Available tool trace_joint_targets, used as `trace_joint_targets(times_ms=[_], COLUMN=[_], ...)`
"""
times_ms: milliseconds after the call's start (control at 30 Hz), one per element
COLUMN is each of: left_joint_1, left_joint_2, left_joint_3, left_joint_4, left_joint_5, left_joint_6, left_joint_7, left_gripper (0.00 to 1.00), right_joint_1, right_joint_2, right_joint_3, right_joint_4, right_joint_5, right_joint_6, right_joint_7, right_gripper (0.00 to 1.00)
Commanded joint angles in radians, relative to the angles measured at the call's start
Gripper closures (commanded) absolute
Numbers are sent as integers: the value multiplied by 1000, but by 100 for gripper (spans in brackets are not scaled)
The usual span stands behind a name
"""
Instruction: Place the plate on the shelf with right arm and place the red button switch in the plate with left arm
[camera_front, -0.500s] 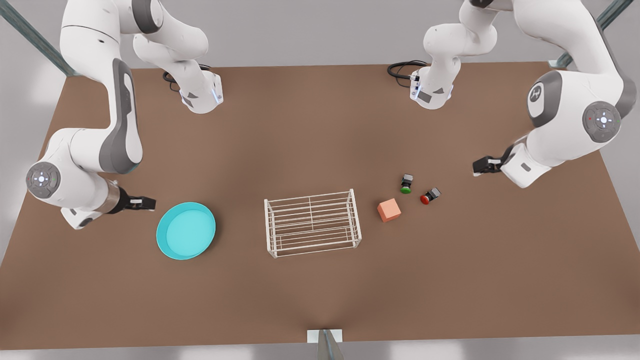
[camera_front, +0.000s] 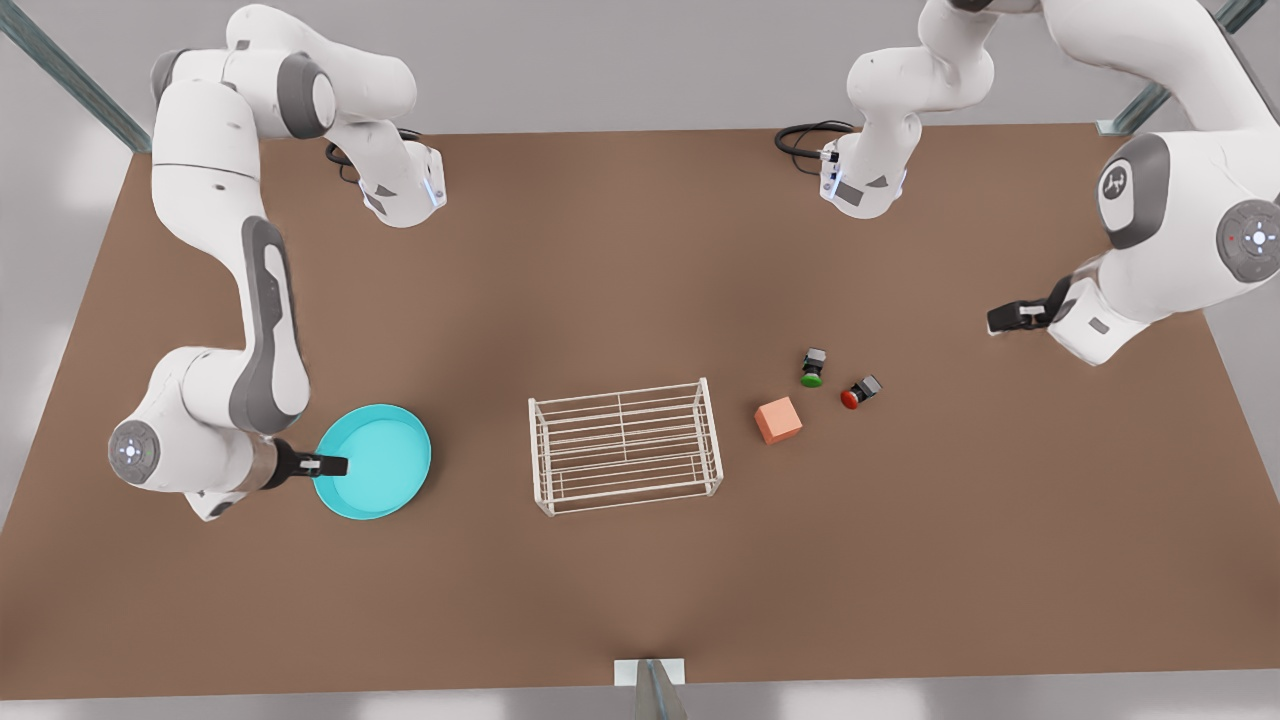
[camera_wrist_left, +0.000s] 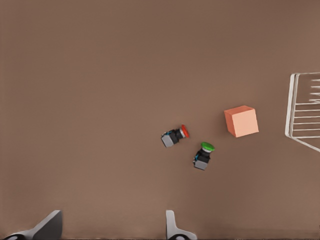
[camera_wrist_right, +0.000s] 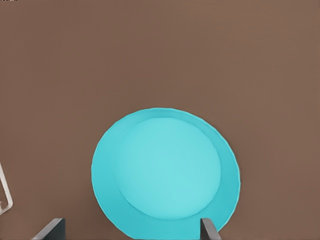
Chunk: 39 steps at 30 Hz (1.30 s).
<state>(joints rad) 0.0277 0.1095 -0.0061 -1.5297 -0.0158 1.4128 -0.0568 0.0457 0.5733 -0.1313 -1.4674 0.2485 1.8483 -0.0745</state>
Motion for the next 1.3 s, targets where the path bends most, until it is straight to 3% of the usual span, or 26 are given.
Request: trace_joint_targets(times_ms=[0, 500, 667, 833, 967, 1033, 1133, 1267], left_joint_1=[23, 24, 14, 23, 15, 14, -5, -3], left_joint_2=[-5, -62, -62, -37, -36, -36, -22, -24], left_joint_3=[11, 35, -49, -45, -48, -49, -49, -48], left_joint_4=[-6, -55, -23, -1, -1, -4, -3, -3], left_joint_5=[-18, -12, -12, -27, -24, -27, -24, -27], left_joint_6=[-61, -94, -94, -81, -54, -54, -32, -34], left_joint_7=[2, -31, -80, -3, -1, -1, -1, -1], left_gripper=[0, 0, 0, 0, 0, 0, 0, 0], right_joint_1=[-29, -107, -151, -161, -159, -156, -156, -159], right_joint_2=[23, 175, 218, 263, 289, 295, 306, 326], right_joint_3=[-1, 2, 32, 32, 32, 33, 33, 33], right_joint_4=[-2, -7, 18, 85, 96, 96, 99, 131], right_joint_5=[45, -104, -11, 34, 63, 63, 61, 54], right_joint_6=[63, -24, -14, -11, -4, -6, 6, 15], right_joint_7=[-226, -550, -533, -476, -455, -444, -445, -462], right_gripper=[0, 0, 2, 11, 13, 24, 32, 33])
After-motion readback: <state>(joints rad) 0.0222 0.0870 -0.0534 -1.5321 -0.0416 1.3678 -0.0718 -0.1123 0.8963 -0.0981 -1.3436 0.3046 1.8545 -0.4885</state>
